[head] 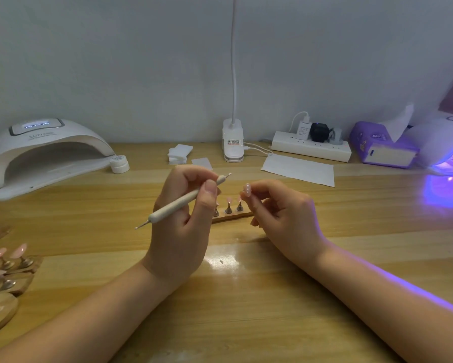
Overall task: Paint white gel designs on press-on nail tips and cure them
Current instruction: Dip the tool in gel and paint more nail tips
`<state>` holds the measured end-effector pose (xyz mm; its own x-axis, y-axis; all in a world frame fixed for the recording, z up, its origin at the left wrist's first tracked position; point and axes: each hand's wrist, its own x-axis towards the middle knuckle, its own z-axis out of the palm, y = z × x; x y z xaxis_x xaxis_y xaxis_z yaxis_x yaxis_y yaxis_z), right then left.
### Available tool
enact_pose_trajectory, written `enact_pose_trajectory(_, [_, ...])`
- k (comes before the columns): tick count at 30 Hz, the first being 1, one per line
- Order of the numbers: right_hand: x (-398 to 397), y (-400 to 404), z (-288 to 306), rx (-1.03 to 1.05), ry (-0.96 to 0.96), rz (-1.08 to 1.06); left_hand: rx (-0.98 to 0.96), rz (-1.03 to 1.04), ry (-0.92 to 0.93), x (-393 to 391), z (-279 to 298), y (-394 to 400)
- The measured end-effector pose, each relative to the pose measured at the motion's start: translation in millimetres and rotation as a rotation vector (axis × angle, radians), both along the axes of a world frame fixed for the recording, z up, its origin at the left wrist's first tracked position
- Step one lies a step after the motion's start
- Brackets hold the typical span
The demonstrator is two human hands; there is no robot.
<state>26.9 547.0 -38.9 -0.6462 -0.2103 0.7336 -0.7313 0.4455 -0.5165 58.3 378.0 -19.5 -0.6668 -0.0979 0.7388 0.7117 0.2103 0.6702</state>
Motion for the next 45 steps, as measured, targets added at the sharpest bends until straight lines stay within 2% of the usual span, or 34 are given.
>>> enact_pose_trajectory(11, [-0.9, 0.8, 0.1, -0.016, -0.011, 0.010, 0.044, -0.035, -0.036, -2.2, -2.3, -1.1])
enact_pose_trajectory(15, [-3.1, 0.1, 0.1, 0.002, -0.069, -0.087, 0.042, -0.024, -0.044, -4.2, -5.6, -2.3])
enact_pose_trajectory(21, [-12.8, 1.5, -6.3, 0.139, -0.285, -0.287, 0.077, -0.013, -0.126, -7.1, -12.6, -4.2])
enact_pose_trajectory(27, [-18.1, -0.2, -6.5, 0.320, -0.353, -0.370, 0.037, 0.001, -0.154, -3.2, -14.0, -0.9])
enact_pose_trajectory(31, [-15.0, -0.7, -3.0, 0.405, -0.330, -0.407, 0.002, 0.011, -0.140, -0.6, -13.3, 0.5])
enact_pose_trajectory(34, [-7.4, 1.4, -0.8, 0.448, -0.239, -0.436, 0.015, 0.023, -0.150, -1.3, -13.4, -0.5])
enact_pose_trajectory(37, [-4.5, 5.6, 4.2, 0.337, -0.100, -0.453, 0.029, 0.017, -0.165, -1.3, -13.2, -0.3])
enact_pose_trajectory(39, [-10.5, 13.3, 8.4, 0.246, -0.082, -0.479, 0.026, 0.011, -0.164, -1.0, -12.3, 0.4])
enact_pose_trajectory(41, [-21.4, 25.3, 7.7, 0.223, -0.197, -0.502, 0.029, 0.003, -0.167, -1.2, -12.2, 0.1])
enact_pose_trajectory(45, [-38.0, 42.9, -0.9, 0.249, -0.557, -0.455, 0.030, -0.005, -0.174, -1.2, -13.0, -0.6])
